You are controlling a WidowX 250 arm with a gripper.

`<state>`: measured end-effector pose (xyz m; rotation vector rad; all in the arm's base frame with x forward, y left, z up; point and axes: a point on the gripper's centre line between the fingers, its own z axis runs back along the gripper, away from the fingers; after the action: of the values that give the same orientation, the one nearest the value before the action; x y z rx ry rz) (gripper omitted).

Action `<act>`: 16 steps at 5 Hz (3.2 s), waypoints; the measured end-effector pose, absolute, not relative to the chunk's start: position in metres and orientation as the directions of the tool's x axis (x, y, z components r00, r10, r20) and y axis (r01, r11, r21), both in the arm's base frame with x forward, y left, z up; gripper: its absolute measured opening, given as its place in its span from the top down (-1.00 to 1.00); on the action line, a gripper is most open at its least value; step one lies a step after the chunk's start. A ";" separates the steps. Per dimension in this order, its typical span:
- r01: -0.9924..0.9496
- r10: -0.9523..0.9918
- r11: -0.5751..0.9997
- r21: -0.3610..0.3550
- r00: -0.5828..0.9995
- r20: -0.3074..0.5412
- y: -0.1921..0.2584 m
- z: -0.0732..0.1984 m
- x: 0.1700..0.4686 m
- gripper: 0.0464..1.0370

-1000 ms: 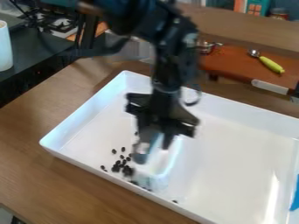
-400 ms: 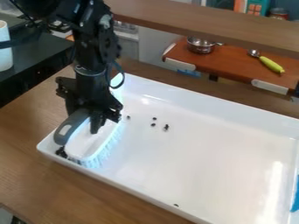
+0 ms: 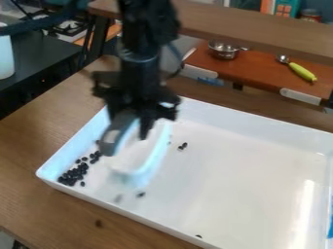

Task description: Sweep into pile

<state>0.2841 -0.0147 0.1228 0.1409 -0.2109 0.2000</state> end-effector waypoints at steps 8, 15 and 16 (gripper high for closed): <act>-0.233 0.190 0.958 0.170 0.953 0.235 -0.159 0.070 0.287 0.09; -0.172 0.084 0.913 0.369 0.967 0.242 0.043 0.070 0.271 0.09; -0.175 0.090 0.912 0.370 0.968 0.235 0.061 0.071 0.270 0.09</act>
<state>0.2704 0.0615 0.0715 0.3998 -0.2156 0.1377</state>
